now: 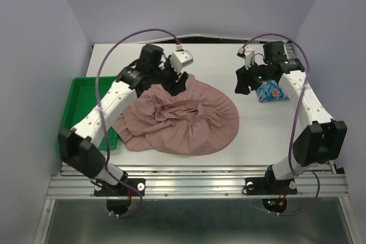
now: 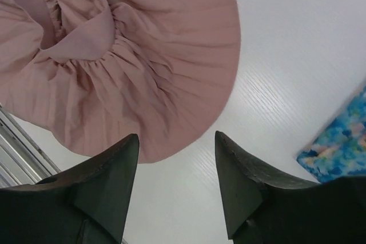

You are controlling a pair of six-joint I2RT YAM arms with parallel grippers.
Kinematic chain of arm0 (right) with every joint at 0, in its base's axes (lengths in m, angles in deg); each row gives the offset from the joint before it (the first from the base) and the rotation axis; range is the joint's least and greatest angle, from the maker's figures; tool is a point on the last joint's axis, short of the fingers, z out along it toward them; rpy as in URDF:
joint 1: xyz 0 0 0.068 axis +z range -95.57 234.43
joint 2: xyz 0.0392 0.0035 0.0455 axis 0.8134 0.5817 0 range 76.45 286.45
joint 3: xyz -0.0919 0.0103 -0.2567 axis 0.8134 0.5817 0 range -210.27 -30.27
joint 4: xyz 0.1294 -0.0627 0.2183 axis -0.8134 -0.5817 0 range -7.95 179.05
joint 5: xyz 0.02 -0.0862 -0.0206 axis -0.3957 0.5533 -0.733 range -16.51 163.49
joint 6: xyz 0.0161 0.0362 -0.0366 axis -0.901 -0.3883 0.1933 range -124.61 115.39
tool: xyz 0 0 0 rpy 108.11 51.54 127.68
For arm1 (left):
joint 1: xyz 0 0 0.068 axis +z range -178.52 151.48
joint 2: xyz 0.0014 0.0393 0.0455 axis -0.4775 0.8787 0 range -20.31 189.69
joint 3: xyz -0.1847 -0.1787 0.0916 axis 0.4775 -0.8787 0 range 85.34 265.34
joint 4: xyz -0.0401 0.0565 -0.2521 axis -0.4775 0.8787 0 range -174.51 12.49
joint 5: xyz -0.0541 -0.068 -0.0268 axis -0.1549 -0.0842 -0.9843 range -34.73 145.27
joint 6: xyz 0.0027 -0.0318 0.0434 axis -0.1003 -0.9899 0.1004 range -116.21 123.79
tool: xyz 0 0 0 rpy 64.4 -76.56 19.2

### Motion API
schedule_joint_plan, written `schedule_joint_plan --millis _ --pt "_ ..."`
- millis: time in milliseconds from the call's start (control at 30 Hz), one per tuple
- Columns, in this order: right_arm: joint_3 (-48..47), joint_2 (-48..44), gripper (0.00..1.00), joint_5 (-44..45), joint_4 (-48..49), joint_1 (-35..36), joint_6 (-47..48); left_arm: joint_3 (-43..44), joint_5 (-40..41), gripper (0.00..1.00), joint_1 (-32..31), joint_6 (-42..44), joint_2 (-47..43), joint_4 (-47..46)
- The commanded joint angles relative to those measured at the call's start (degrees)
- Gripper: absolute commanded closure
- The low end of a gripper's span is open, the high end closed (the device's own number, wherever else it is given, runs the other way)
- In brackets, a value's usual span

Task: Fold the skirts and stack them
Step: Move the skirt to the center of the board, then flatten the skirt out

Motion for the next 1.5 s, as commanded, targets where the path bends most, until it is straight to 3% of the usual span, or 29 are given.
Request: schedule_joint_plan --millis 0,133,267,500,767,833,900,1033,1200,1267,1400,1467 --pt "2.1 0.21 0.4 0.57 6.15 7.66 -1.4 -5.02 -3.77 0.33 6.87 11.41 -7.46 8.95" --pt "2.9 3.98 0.44 4.8 10.72 18.02 -6.04 -11.08 3.07 0.45 12.24 18.65 -10.27 15.2" --pt "-0.52 10.75 0.52 7.35 13.1 21.83 -14.92 -17.5 8.62 0.56 13.21 15.15 -11.77 13.54" --pt "-0.71 15.68 0.52 6.39 16.88 24.02 -26.0 -26.03 12.47 0.54 13.04 3.65 -15.38 2.21" --pt "-0.19 16.57 0.48 5.07 16.98 24.03 -30.94 -25.34 11.96 0.54 12.07 3.27 -12.66 -1.84" --pt "1.56 13.51 0.45 5.86 17.06 24.03 -27.97 -24.55 10.65 0.48 11.81 7.39 -12.13 -0.54" --pt "2.98 11.21 0.4 6.82 16.54 24.03 -23.05 -22.35 7.94 0.35 11.81 11.96 -11.6 1.92" --pt "6.14 5.24 0.28 4.03 13.64 24.03 -12.32 -17.96 4.76 0.3 12.51 19.44 -9.76 8.16" --pt "7.9 4.34 0.28 5.15 12.23 27.36 -8.26 -12.86 3.87 0.28 13.65 26.11 -7.29 11.43" --pt "8.43 4.87 0.28 6.3 13.63 28.85 -8.96 -11.98 3.35 0.28 13.74 33.82 -5.98 16.15" --pt "9.48 8.11 0.28 8.67 17.93 32.11 -8.79 -11.27 0.01 0.3 15.41 60.59 -6.58 21.71" --pt "9.84 8.91 0.28 9.55 19.16 32.9 -9.05 -11.36 1.32 0.3 15.59 65.39 -6.42 21.36"
